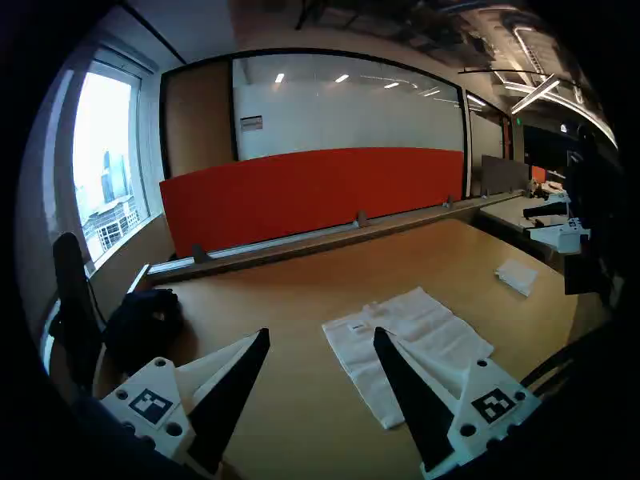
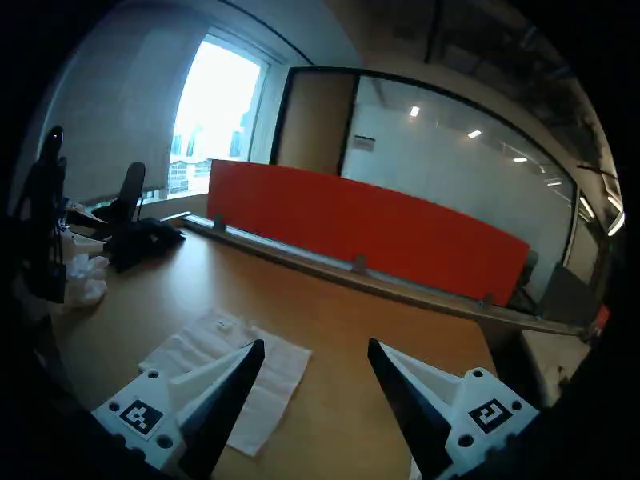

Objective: Fold towel

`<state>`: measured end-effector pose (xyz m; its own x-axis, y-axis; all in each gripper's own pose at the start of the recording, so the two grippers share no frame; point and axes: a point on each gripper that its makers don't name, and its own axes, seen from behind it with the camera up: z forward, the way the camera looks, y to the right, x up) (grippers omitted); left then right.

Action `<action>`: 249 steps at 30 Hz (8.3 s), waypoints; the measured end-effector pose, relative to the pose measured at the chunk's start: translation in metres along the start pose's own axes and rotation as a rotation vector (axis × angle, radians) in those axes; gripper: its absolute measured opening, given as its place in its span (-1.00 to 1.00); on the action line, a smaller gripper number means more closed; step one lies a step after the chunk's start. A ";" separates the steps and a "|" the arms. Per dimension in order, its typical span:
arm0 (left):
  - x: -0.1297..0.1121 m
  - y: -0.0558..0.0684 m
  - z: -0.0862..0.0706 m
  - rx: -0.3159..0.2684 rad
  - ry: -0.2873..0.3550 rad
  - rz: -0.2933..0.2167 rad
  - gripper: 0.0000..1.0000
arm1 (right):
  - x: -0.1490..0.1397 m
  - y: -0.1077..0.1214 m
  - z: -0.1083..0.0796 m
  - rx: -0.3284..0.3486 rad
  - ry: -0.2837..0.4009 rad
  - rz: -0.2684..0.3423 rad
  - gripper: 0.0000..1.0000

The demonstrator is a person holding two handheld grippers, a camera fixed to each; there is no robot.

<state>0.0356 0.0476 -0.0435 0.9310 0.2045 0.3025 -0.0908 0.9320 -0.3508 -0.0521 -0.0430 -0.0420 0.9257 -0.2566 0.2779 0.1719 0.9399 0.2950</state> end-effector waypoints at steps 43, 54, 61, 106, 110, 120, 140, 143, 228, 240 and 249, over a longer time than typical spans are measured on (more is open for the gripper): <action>-0.203 0.091 0.065 -0.261 -0.421 0.047 0.93 | -0.205 -0.091 0.042 0.288 -0.413 -0.081 1.00; -0.226 0.103 0.071 -0.300 -0.497 0.045 0.90 | -0.232 -0.095 0.044 0.315 -0.482 -0.079 0.94; -0.231 0.105 0.074 -0.302 -0.522 0.060 0.75 | -0.242 -0.096 0.044 0.331 -0.510 -0.072 0.80; -0.231 0.118 0.077 -0.301 -0.547 0.098 -0.79 | -0.244 -0.102 0.038 0.377 -0.518 -0.039 -0.75; -0.227 0.118 0.077 -0.295 -0.538 0.089 -0.79 | -0.242 -0.101 0.038 0.376 -0.517 -0.029 -0.79; -0.202 0.114 0.074 -0.271 -0.500 0.057 -0.79 | -0.217 -0.097 0.035 0.369 -0.467 -0.006 -0.80; -0.113 0.110 0.028 -0.242 -0.408 -0.043 -0.79 | -0.104 -0.080 0.000 0.353 -0.288 0.008 -0.82; -0.108 0.113 0.020 -0.248 -0.407 -0.052 -0.80 | -0.094 -0.080 -0.007 0.356 -0.276 0.012 -0.82; -0.178 0.082 0.154 -0.106 -0.584 -0.210 -0.35 | -0.192 -0.037 0.126 0.214 -0.450 -0.058 0.21; -0.160 0.068 0.159 -0.085 -0.547 -0.190 0.48 | -0.170 -0.029 0.133 0.181 -0.408 -0.067 0.59; -0.156 0.067 0.147 -0.084 -0.530 -0.171 0.85 | -0.161 -0.033 0.121 0.185 -0.384 -0.057 0.78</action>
<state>-0.1678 0.1220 0.0163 0.6227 0.1947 0.7579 0.0946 0.9427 -0.3199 -0.2472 -0.0602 0.0138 0.7180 -0.4049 0.5662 0.1231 0.8745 0.4692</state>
